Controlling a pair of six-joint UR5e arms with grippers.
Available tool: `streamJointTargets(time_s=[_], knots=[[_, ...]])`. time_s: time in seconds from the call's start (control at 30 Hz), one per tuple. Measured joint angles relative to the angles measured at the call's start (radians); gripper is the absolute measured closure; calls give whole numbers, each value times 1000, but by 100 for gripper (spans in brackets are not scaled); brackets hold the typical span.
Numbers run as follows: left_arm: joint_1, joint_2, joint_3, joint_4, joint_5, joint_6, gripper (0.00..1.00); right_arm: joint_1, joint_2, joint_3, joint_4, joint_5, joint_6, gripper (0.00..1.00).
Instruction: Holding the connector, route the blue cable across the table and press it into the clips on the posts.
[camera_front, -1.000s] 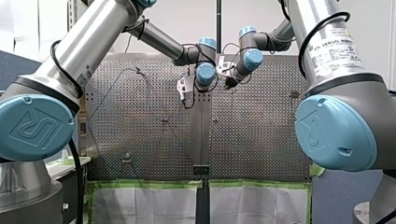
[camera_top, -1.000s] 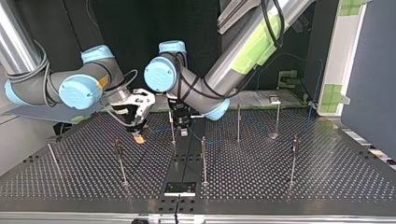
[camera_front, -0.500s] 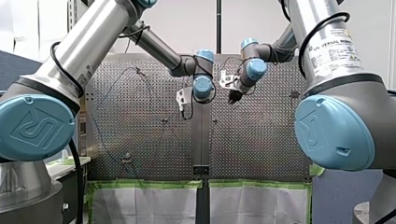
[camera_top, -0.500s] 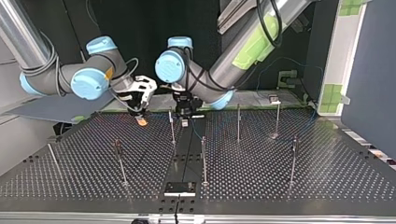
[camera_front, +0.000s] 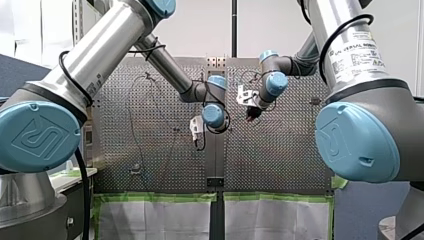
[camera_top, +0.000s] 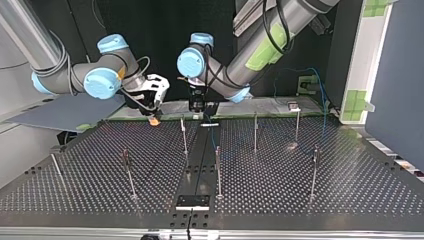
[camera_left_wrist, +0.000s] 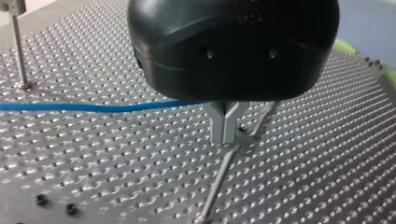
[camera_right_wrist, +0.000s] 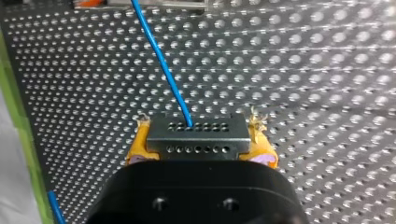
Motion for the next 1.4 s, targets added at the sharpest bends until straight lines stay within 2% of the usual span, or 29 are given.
streamJointTargets(time_s=[0.17, 0.4, 0.57, 0.67, 0.93, 1.23, 1.4], knots=[[4, -6, -46, 47, 46, -7, 100, 0, 28, 13, -6, 0, -6, 100], [7, -53, -86, 106, 96, -11, 100, -1, 57, 21, -42, -2, 2, 100], [11, -91, -59, 146, 106, -21, 100, -8, 63, 22, -70, -2, 8, 100], [19, -99, -34, 150, 107, -24, 100, -13, 65, 22, -86, -3, 13, 100], [50, -101, 20, 135, 109, -24, 100, -24, 90, 22, -112, -10, 17, 100], [87, -108, 43, 130, 152, -25, 100, -45, 103, 18, -152, -30, 26, 100], [100, -143, 81, 101, 176, -20, 100, -58, 131, 1, -158, -37, 27, 100]])
